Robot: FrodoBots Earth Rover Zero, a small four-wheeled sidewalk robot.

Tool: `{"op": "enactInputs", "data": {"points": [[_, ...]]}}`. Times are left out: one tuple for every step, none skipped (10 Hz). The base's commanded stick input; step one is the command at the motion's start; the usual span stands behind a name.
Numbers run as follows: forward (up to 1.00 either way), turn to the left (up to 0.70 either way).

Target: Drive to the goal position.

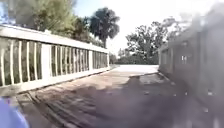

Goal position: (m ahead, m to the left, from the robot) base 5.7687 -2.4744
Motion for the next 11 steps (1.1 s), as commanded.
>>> {"op": "enactInputs", "data": {"points": [[0.7, 0.35], [0.7, 0.35], [0.7, 0.35], [0.7, 0.35], [0.7, 0.35], [0.7, 0.35], [0.7, 0.21], [0.7, 0.0], [0.7, 0.0], [0.7, 0.0], [0.7, 0.0]]}}
